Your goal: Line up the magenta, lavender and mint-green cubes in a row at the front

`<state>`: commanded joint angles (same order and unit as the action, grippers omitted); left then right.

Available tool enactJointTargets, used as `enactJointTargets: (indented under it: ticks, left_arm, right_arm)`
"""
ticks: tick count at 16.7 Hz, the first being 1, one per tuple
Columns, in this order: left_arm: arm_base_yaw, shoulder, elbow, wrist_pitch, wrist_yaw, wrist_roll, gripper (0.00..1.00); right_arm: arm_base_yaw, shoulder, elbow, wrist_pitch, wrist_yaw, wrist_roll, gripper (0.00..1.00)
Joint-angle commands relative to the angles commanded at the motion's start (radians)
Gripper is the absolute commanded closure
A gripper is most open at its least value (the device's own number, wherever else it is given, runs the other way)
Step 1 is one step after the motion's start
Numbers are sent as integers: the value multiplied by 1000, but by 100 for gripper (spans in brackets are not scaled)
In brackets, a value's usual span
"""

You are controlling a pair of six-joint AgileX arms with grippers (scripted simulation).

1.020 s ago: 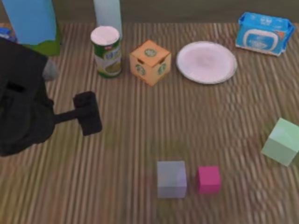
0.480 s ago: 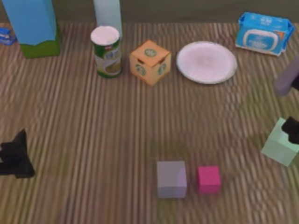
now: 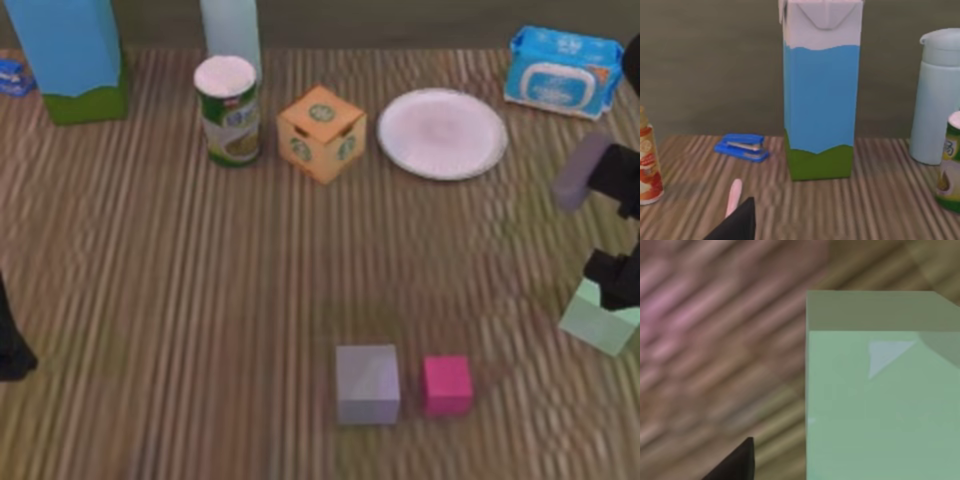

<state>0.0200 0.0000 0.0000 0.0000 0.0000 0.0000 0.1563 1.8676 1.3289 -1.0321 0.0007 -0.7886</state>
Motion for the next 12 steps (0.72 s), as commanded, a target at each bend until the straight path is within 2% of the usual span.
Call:
enactJointTargets:
  ticks: [6,12]
  left_arm:
    - [0,0,0,0,0,0,0]
    - [0,0,0,0,0,0,0]
  right_arm:
    - [-3,11,-8,15,0,-2,0]
    - [1,115,-135,258,1,3,0]
